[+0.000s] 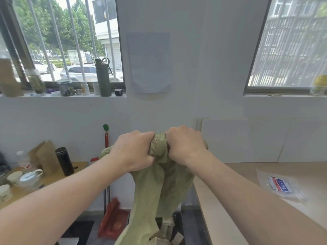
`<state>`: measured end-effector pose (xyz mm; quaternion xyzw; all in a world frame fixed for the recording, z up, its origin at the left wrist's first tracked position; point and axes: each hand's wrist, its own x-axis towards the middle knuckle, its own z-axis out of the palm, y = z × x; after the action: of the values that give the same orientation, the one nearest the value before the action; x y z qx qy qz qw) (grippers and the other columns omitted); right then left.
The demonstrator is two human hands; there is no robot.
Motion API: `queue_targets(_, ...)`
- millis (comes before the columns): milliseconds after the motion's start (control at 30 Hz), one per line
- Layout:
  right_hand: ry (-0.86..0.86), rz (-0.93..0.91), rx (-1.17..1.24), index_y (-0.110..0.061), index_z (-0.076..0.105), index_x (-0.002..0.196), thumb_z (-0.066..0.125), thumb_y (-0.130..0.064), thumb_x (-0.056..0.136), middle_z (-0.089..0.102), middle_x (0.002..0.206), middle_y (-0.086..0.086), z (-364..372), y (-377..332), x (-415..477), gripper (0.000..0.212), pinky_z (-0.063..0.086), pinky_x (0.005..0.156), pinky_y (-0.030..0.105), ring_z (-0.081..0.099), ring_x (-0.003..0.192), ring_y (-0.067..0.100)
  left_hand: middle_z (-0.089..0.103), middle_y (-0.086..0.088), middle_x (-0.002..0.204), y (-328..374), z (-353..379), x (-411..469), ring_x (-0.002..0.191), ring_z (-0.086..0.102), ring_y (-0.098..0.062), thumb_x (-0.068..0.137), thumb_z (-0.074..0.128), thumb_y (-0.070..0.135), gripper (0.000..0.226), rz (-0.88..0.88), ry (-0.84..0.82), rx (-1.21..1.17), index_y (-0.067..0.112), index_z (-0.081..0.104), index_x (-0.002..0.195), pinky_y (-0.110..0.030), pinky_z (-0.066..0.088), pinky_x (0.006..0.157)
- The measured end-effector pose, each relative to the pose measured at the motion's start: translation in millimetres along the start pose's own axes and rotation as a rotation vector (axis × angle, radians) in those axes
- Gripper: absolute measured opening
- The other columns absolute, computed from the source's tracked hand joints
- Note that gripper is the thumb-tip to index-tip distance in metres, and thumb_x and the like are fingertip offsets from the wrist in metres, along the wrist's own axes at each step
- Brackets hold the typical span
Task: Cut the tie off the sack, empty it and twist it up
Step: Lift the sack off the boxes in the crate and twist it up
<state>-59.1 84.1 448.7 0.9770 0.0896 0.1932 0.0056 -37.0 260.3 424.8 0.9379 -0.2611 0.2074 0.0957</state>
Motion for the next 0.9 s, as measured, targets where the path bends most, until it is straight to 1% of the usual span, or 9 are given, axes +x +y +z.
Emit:
queue_targets(133,0.093,-0.149,-0.029,-0.025,0.048,0.109,0.070,-0.021,0.073,0.056,0.078,-0.002,-3.1,6.4,-5.9,0.042,0.025,0.053,0.032,0.060,0.077,0.033,0.065,0.003,0.056,3.7,-6.8,4.8,0.054,0.062,-0.019,0.064,0.059,0.033,0.013,-0.131,-0.141,-0.220,0.019,0.058,0.066,-0.030,0.044,0.047)
queue_targets(233,0.224,-0.260,-0.117,-0.026,0.050,0.129,0.077,-0.026,0.066,0.062,0.102,0.004,-0.4,9.2,-9.5,0.069,0.040,0.077,0.039,0.062,0.092,0.031,0.072,-0.007,0.066,1.3,-18.2,14.6,0.066,0.069,-0.030,0.062,0.068,0.031,0.022,-0.332,-0.273,-0.474,0.009,0.067,0.067,-0.043,0.058,0.062)
queue_targets(333,0.259,-0.299,-0.194,-0.023,0.050,0.136,0.086,-0.031,0.057,0.061,0.109,0.006,0.9,9.7,-12.0,0.087,0.042,0.090,0.043,0.061,0.096,0.032,0.069,-0.009,0.068,0.2,-27.8,20.3,0.067,0.068,-0.031,0.053,0.073,0.025,0.028,-0.468,-0.320,-0.698,0.004,0.070,0.071,-0.041,0.057,0.064)
queue_targets(400,0.267,-0.280,-0.211,-0.021,0.052,0.131,0.086,-0.030,0.059,0.062,0.105,0.006,0.7,10.2,-11.5,0.080,0.041,0.086,0.042,0.061,0.094,0.032,0.070,-0.011,0.078,4.3,-31.7,18.7,0.072,0.069,-0.030,0.049,0.073,0.024,0.039,-0.510,-0.340,-0.771,0.006,0.068,0.083,-0.035,0.055,0.061)
queue_targets(533,0.287,-0.221,-0.259,-0.016,0.056,0.100,0.061,-0.004,0.076,0.064,0.090,0.006,-7.3,6.6,-10.5,0.027,0.030,0.068,0.038,0.061,0.083,0.033,0.073,-0.015,0.085,8.9,-34.5,14.2,0.074,0.072,-0.030,0.050,0.078,0.027,0.050,-0.457,-0.462,-0.804,0.005,0.067,0.094,-0.039,0.059,0.063)
queue_targets(633,0.226,-0.219,-0.219,-0.017,0.046,0.086,0.054,0.004,0.076,0.066,0.082,0.008,-6.7,6.7,-12.5,0.025,0.025,0.060,0.036,0.065,0.075,0.035,0.070,-0.001,0.070,10.5,-34.0,10.4,0.065,0.067,-0.019,0.061,0.078,0.034,0.041,-0.237,-0.487,-0.681,0.002,0.068,0.084,-0.039,0.057,0.064)
queue_targets(700,0.191,-0.186,-0.190,-0.019,0.041,0.084,0.056,0.001,0.079,0.067,0.081,0.005,-3.1,5.8,-11.7,0.025,0.022,0.052,0.033,0.068,0.074,0.033,0.074,0.010,0.078,11.6,-32.9,5.3,0.072,0.069,-0.012,0.060,0.083,0.048,0.048,-0.093,-0.356,-0.508,0.017,0.066,0.092,-0.040,0.059,0.068)
queue_targets(800,0.118,-0.076,-0.081,-0.022,0.044,0.082,0.058,-0.006,0.082,0.062,0.080,0.002,-2.9,3.2,-8.5,0.021,0.028,0.052,0.032,0.062,0.071,0.031,0.062,0.010,0.078,13.2,-25.2,-3.3,0.074,0.064,-0.019,0.058,0.075,0.069,0.069,0.065,-0.112,-0.014,0.029,0.041,0.103,-0.037,0.051,0.058)
queue_targets(900,0.032,-0.021,-0.002,-0.020,0.042,0.071,0.059,-0.007,0.079,0.048,0.068,-0.003,-4.1,-0.6,-5.5,0.022,0.027,0.048,0.030,0.051,0.064,0.029,0.052,0.008,0.070,12.9,-13.6,-5.4,0.063,0.060,-0.025,0.069,0.068,0.058,0.056,0.114,0.029,0.195,0.029,0.030,0.098,-0.034,0.046,0.049)
